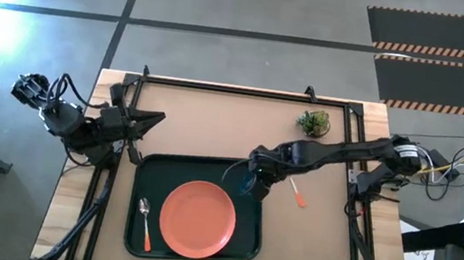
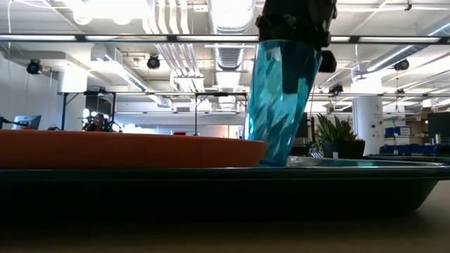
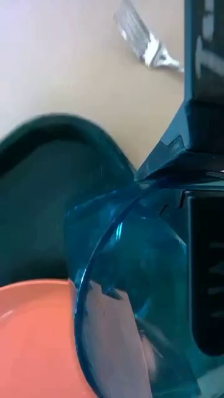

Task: Pick and place plate/cup/fork/spoon on tray
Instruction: Put the blue transparent cup on the dark green tray

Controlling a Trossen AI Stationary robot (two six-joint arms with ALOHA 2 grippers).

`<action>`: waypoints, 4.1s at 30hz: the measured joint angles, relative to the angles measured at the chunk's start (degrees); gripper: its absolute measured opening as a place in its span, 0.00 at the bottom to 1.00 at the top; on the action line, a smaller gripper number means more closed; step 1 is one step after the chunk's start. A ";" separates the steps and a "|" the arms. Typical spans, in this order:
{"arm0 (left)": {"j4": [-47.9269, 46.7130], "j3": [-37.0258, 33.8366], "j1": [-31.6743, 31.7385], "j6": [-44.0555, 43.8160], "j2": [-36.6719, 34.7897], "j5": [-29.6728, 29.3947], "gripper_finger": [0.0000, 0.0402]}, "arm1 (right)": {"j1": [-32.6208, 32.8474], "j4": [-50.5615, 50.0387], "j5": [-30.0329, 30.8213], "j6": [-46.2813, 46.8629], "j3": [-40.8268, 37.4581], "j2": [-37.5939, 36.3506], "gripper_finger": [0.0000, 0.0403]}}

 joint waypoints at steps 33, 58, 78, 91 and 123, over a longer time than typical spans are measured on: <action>-0.12 0.00 0.00 0.39 0.09 0.00 0.01 | -6.19 -23.32 -5.00 -10.57 25.42 11.44 0.02; -0.11 -1.88 -0.01 0.04 -3.62 0.00 0.01 | -9.29 -35.86 -7.65 -18.86 44.71 27.33 0.02; -0.15 -2.67 -0.02 0.33 -3.67 0.00 0.01 | -9.29 -33.72 -7.17 -18.68 44.23 28.22 0.02; -0.10 -2.69 -0.02 0.28 -4.06 0.00 0.01 | -9.21 -33.17 -7.15 -19.27 43.55 28.30 0.02; -0.09 -2.78 -0.02 0.42 -4.68 0.00 0.01 | -9.11 -30.50 -4.21 -19.82 43.57 26.99 0.24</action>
